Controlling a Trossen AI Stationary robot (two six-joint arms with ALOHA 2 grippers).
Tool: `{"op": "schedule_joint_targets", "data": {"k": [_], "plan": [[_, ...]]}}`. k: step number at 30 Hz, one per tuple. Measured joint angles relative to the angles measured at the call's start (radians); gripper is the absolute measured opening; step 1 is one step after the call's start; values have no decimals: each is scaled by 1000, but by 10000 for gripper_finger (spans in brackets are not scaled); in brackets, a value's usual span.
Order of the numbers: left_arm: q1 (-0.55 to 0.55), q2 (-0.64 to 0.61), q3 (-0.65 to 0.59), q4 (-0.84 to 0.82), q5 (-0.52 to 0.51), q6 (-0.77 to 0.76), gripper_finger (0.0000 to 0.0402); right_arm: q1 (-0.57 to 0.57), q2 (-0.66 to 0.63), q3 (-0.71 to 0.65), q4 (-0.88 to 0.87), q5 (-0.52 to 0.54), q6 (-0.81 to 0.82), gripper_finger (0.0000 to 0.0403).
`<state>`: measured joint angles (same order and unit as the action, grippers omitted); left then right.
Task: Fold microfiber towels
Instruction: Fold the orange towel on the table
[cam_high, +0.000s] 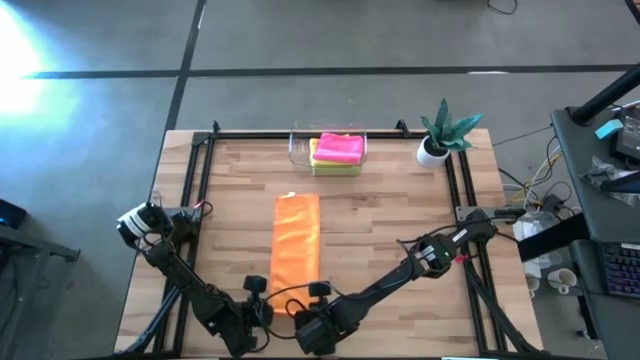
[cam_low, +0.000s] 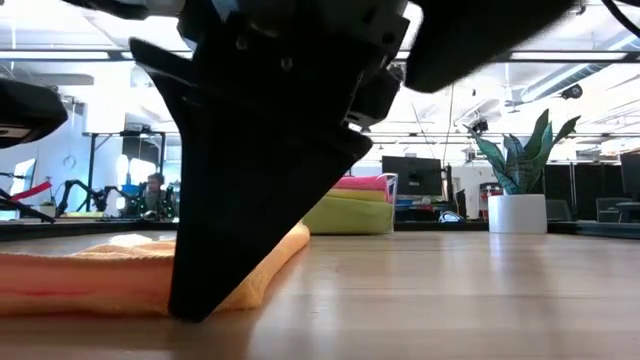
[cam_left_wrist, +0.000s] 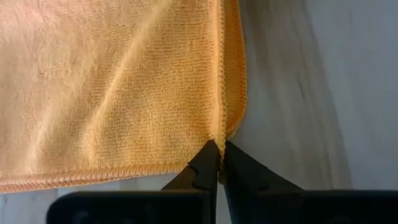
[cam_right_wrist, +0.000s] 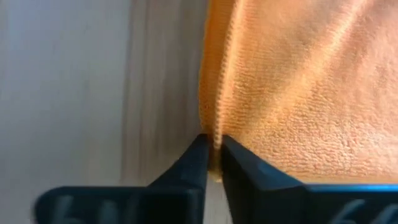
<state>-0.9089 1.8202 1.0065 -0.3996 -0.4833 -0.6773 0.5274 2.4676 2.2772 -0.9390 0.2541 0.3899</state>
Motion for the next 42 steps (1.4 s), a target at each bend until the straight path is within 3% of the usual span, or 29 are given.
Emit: {"op": "schedule_joint_targets", "data": {"k": [2, 9, 17, 28, 36, 42], "plan": [[0, -7, 0, -1, 15, -23, 2, -2, -2, 0, -3, -2, 24, 16], [-2, -34, 78, -1, 136, -19, 1, 18, -39, 0, -4, -41, 182, 9], [-16, -34, 103, -22, 169, -24, 0, 70, -62, 65, 1, -44, 337, 9], [-35, -41, 267, -306, 154, -49, 0, 99, -88, 78, 47, -20, 515, 9], [-31, -54, 280, -416, 118, -51, 0, 80, -122, 78, 3, 60, 501, 9], [-12, -85, 279, -535, 17, -77, 0, 38, -166, 78, -73, 117, 421, 9]]}}
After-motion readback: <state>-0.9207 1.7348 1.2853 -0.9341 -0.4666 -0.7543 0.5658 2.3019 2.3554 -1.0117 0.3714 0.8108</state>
